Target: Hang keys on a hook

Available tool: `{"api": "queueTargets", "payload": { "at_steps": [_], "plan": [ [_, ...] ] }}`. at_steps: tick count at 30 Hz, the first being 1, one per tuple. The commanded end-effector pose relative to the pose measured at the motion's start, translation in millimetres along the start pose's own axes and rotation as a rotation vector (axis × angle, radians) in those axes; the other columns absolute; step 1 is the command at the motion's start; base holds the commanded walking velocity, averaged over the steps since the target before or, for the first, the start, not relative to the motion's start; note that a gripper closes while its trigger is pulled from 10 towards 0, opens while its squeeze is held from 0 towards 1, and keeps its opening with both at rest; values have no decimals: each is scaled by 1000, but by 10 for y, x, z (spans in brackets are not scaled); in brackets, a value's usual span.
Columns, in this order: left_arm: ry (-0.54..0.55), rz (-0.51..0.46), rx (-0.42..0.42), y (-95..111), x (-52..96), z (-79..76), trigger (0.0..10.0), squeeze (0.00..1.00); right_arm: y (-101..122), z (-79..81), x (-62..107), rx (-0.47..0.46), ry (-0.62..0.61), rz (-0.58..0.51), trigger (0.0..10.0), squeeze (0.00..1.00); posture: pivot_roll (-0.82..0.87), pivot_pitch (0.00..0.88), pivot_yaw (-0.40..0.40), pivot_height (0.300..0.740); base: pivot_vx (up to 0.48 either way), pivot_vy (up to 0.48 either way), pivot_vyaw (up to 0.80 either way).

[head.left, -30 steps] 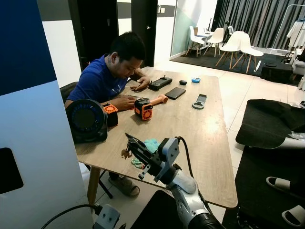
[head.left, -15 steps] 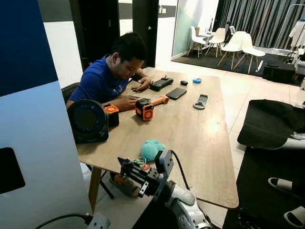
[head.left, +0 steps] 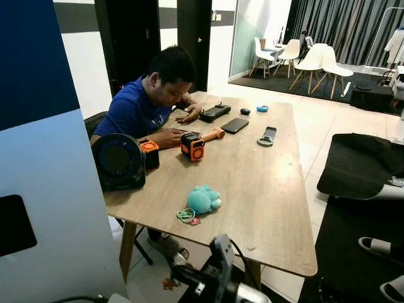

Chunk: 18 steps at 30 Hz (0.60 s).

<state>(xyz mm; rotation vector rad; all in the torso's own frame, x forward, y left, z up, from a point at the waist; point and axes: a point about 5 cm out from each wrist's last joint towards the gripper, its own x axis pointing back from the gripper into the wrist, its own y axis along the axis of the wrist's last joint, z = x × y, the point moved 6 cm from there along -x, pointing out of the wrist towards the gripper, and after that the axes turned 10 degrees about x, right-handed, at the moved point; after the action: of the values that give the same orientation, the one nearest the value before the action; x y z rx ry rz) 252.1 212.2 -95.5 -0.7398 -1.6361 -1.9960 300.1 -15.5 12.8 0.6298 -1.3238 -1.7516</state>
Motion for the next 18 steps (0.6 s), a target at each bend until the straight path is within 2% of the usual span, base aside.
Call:
{"api": "queueTargets", "payload": {
  "at_steps": [1, 2, 3, 4, 7, 8, 11, 13, 14, 15, 16, 17, 18],
  "plan": [
    [16, 32, -2, -80, 12, 34, 10000, 0, -157, -44, 75, -58, -45, 45, 0, 0, 81, 42, 5, 740, 0, 0, 0],
    [23, 40, -3, -95, 10, 30, 10000, 0, -309, -86, 165, -102, -86, 91, 0, 0, 83, 40, 6, 740, 0, 0, 0],
    [23, 40, -3, -95, 10, 30, 10000, 0, -309, -86, 165, -102, -86, 91, 0, 0, 83, 40, 6, 740, 0, 0, 0],
    [25, 44, -2, -104, 10, 28, 10000, 0, -455, -133, 269, -146, -139, 131, 0, 0, 84, 39, 6, 740, 0, 0, 0],
    [28, 42, 0, -101, 10, 29, 10000, 0, -653, -196, 425, -210, -217, 192, 0, 0, 84, 39, 6, 740, 0, 0, 0],
    [28, 42, 0, -101, 10, 29, 10000, 0, -653, -196, 425, -210, -217, 192, 0, 0, 84, 39, 6, 740, 0, 0, 0],
    [43, 40, 2, -91, 7, 51, 10000, 0, -890, -252, 645, -247, -307, 274, 0, 0, 88, 32, 7, 740, 0, 0, 0],
    [43, 40, 2, -91, 7, 51, 10000, 0, -890, -252, 645, -247, -307, 274, 0, 0, 88, 32, 7, 740, 0, 0, 0],
    [51, 42, 5, -91, 4, 63, 10000, 0, -979, -313, 769, -263, -379, 299, 0, 0, 88, 32, 7, 740, 0, 0, 0],
    [51, 42, 5, -91, 4, 63, 10000, 0, -979, -313, 769, -263, -379, 299, 0, 0, 88, 32, 7, 740, 0, 0, 0],
    [57, 44, 7, -92, 3, 70, 10000, 0, -1030, -352, 849, -273, -427, 313, 0, 0, 88, 32, 7, 740, 0, 0, 0],
    [59, 63, 23, -123, 2, 69, 10000, 0, -1090, -493, 1043, -257, -558, 337, 0, 0, 85, 26, 10, 740, 0, 0, 0],
    [59, 63, 23, -123, 2, 69, 10000, 0, -1090, -493, 1043, -257, -558, 337, 0, 0, 85, 26, 10, 740, 0, 0, 0]
  ]
}}
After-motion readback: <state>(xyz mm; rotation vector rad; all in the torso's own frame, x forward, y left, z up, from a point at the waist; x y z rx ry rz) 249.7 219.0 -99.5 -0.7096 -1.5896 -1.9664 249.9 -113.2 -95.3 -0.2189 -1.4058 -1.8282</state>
